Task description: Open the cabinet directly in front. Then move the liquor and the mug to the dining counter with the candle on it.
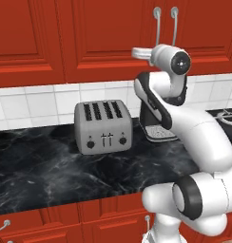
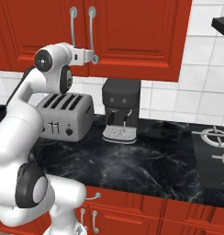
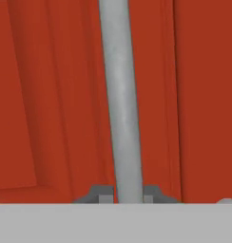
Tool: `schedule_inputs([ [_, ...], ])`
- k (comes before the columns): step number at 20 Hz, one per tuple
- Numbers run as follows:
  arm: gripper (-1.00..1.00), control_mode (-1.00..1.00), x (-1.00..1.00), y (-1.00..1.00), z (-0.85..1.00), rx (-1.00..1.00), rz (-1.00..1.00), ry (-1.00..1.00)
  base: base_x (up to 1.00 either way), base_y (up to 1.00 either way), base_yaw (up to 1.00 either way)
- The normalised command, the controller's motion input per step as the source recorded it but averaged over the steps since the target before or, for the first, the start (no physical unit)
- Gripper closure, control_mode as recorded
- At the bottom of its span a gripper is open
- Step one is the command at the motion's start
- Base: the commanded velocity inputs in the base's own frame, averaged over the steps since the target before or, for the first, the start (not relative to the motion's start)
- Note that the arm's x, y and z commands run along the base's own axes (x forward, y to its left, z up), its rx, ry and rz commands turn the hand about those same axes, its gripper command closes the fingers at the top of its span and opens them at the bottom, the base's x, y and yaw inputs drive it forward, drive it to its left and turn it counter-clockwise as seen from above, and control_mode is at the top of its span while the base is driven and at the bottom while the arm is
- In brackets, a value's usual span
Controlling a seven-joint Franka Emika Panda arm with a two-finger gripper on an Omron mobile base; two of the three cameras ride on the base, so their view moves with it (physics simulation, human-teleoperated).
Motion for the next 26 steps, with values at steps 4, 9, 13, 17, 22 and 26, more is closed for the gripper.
schedule_inputs([
  [4, 1.0, -1.0, -0.27, 0.78, 0.12, 0.0, -0.03, 0.0, 0.0, 0.0, 0.0],
  [9, 1.0, -1.0, -0.42, 0.87, 0.13, 0.0, -0.03, 0.0, 0.0, 0.0, 0.0],
  [13, 1.0, -1.0, -0.45, 0.96, 0.03, -0.05, -0.04, 0.0, 0.0, 0.0, 0.0],
  [17, 1.0, -1.0, -0.49, 1.0, 0.01, -0.09, -0.03, 0.0, 0.0, 0.0, 0.0],
  [22, 1.0, -1.0, -0.59, 1.0, 0.01, -0.11, -0.03, 0.0, 0.0, 0.0, 0.0],
  [26, 1.0, -1.0, -0.6, 1.0, 0.0, -0.12, -0.05, 0.0, 0.0, 0.0, 0.0],
])
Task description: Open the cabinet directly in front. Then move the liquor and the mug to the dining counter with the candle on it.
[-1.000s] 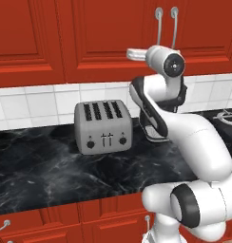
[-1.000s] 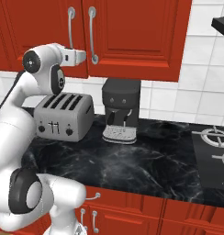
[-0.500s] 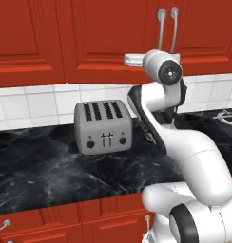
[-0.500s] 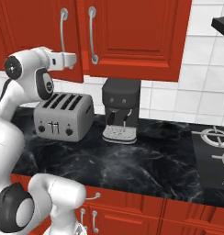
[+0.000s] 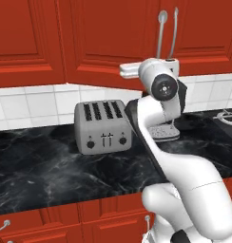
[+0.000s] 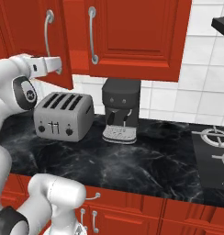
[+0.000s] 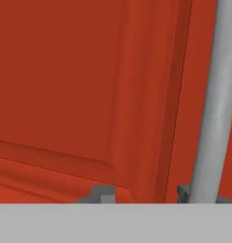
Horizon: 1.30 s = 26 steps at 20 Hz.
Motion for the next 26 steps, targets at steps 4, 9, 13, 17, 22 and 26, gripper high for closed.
schedule_inputs([
  [4, 1.0, -1.0, -0.68, 1.0, 0.04, -0.11, -0.07, 0.0, 0.0, 0.0, 0.0],
  [9, 1.0, -1.0, -0.68, 1.0, 0.05, -0.09, -0.1, 0.0, 0.0, 0.0, 0.0],
  [13, 1.0, -1.0, -0.79, 1.0, 0.0, -0.06, -0.15, 0.0, 0.0, 0.0, 0.0],
  [17, 1.0, -1.0, -0.75, 1.0, 0.0, -0.03, -0.2, 0.0, 0.0, 0.0, 0.0],
  [22, -1.0, -1.0, -0.09, 0.42, 0.0, -0.07, -0.08, 0.01, 0.0, 0.0, 0.0],
  [26, -1.0, -1.0, -0.63, 0.0, -0.13, 0.0, 0.0, -0.02, 0.0, 0.0, 0.0],
])
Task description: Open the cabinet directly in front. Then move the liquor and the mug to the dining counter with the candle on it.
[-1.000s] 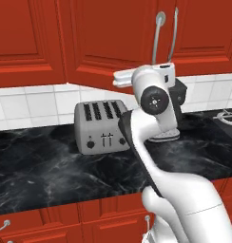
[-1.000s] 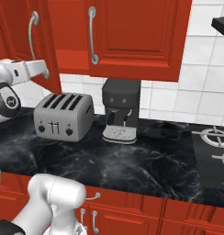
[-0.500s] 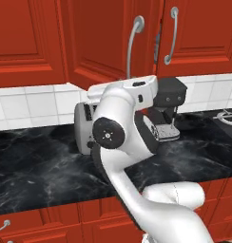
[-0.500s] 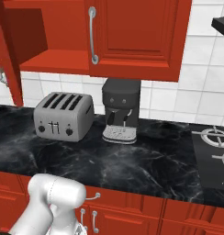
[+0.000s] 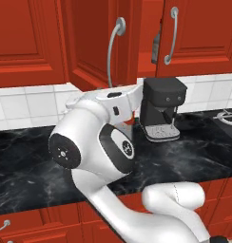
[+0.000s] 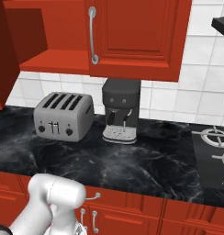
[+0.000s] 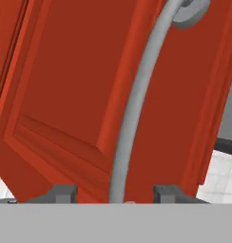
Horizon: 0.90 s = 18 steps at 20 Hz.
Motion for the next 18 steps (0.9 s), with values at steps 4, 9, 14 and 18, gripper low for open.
schedule_inputs([
  [4, -1.0, -1.0, -1.0, 0.0, -0.26, 0.0, 0.0, -0.11, 0.0, 0.0, 0.0],
  [9, -1.0, -1.0, -0.87, -0.26, 0.01, 0.11, 0.02, -0.09, 0.0, 0.0, 0.0],
  [14, -1.0, -1.0, -0.14, -0.93, 0.33, 0.4, 0.2, 0.0, 0.0, 0.0, 0.0],
  [18, -1.0, -1.0, 0.0, -1.0, 0.48, 0.37, 0.28, 0.0, 0.0, 0.0, 0.0],
])
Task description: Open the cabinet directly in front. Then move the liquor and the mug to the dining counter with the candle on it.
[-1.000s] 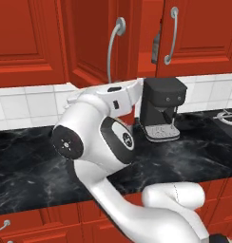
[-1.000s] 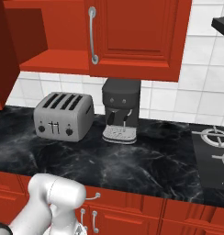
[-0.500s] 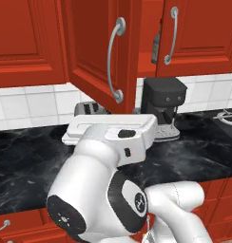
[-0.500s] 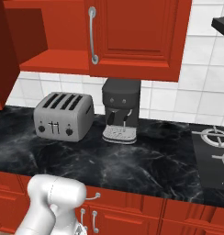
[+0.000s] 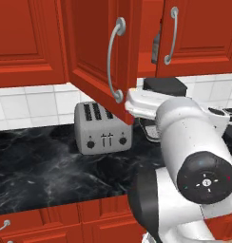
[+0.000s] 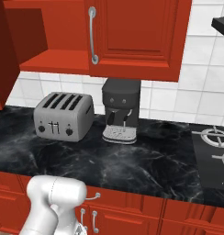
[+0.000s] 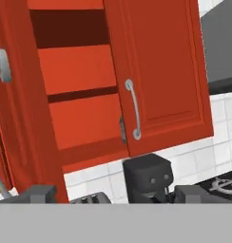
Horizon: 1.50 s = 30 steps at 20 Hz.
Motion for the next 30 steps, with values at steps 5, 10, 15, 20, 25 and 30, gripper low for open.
schedule_inputs([
  [5, -1.0, -1.0, 0.0, -0.92, 0.34, 0.33, 0.35, 0.0, 0.0, 0.0, 0.0],
  [10, -1.0, -1.0, 0.09, -0.57, 0.04, 0.33, 0.42, 0.02, 0.0, 0.0, 0.0],
  [15, -1.0, -1.0, 0.49, -0.03, 0.0, 0.1, 0.33, 0.04, 0.0, 0.0, 0.0],
  [20, -1.0, -1.0, 0.8, 0.26, 0.0, 0.0, 0.23, 0.01, 0.0, 0.0, 0.0],
  [25, -1.0, -1.0, 0.86, 0.42, 0.0, 0.0, 0.25, 0.0, 0.0, 0.0, 0.0],
  [30, -1.0, -1.0, 0.97, 0.58, 0.0, 0.0, 0.27, 0.0, 0.0, 0.0, 0.0],
])
